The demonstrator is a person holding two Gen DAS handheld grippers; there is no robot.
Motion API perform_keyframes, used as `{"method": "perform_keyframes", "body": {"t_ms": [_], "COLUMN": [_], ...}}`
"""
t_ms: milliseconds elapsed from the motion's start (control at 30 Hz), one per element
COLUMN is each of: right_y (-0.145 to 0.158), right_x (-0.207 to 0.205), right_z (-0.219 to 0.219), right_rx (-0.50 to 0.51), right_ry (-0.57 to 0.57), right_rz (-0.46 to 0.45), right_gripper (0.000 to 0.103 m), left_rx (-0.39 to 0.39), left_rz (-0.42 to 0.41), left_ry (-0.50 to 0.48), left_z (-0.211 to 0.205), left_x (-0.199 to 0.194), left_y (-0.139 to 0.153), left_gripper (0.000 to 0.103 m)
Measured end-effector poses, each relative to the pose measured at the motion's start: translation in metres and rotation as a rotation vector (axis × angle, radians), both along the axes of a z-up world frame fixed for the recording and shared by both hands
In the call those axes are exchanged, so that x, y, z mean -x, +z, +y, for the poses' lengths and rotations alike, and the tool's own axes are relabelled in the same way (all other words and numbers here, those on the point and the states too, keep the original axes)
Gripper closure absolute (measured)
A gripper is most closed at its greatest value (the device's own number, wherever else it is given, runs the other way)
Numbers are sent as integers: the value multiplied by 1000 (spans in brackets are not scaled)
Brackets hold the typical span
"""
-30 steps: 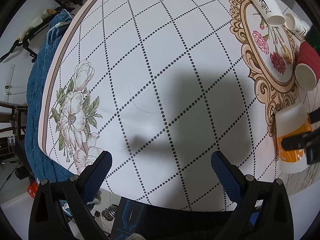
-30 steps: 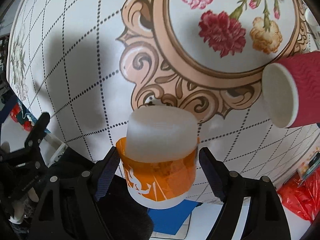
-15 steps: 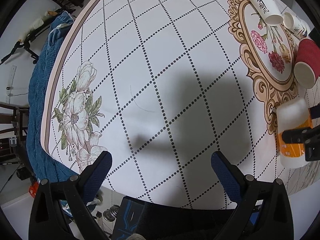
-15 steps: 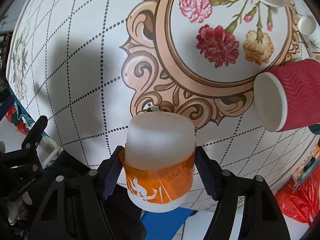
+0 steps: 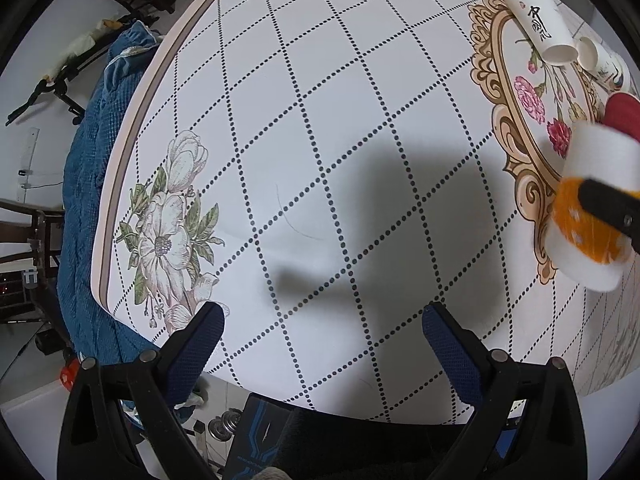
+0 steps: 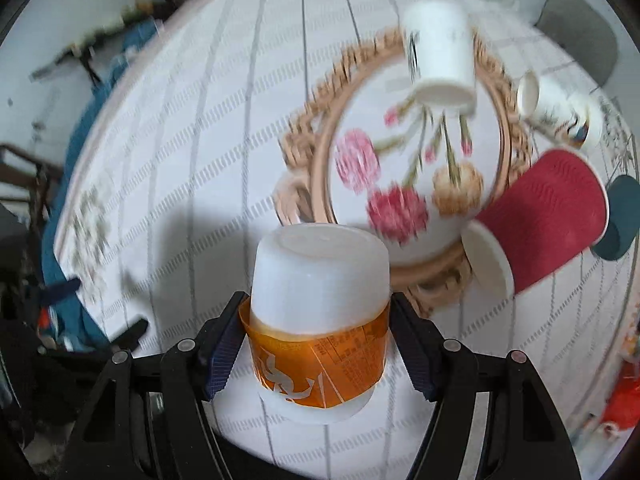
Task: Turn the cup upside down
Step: 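Lower the inverted cup onto the tablecloth beside the placemat with the right gripper, then open the right gripper and withdraw it from the cup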
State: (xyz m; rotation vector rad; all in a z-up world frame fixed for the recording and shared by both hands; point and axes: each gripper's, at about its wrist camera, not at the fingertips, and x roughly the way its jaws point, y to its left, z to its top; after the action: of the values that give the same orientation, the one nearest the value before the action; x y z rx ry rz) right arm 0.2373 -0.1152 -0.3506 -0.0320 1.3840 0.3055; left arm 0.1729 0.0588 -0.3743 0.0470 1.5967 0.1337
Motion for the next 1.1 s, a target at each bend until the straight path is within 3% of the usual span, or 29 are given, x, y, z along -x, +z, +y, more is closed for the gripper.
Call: {"method": "perform_keyframes", "body": {"t_ms": [200, 367, 733, 1000, 1100], "right_y": [-6, -9, -11, 15, 34], "right_x": [12, 35, 58, 70, 80], "right_z": [12, 10, 0, -17, -31], "right_rx": [-52, -32, -2, 18, 52], "right_ry": [0, 51, 70, -5, -59], "right_rz": [-206, -272, -205, -148, -141], "right_gripper": [31, 30, 29, 8, 7], "left_rx": [-16, -23, -28, -14, -17], "left_rz": [0, -1, -36, -101, -146], "left_ry": [-2, -4, 18, 18, 3], "left_z": [5, 5, -6, -16, -22], "left_x": [-5, -2, 3, 11, 16], "left_y": [0, -3, 6, 37, 57], "left_gripper": [2, 2, 2, 2, 2]}}
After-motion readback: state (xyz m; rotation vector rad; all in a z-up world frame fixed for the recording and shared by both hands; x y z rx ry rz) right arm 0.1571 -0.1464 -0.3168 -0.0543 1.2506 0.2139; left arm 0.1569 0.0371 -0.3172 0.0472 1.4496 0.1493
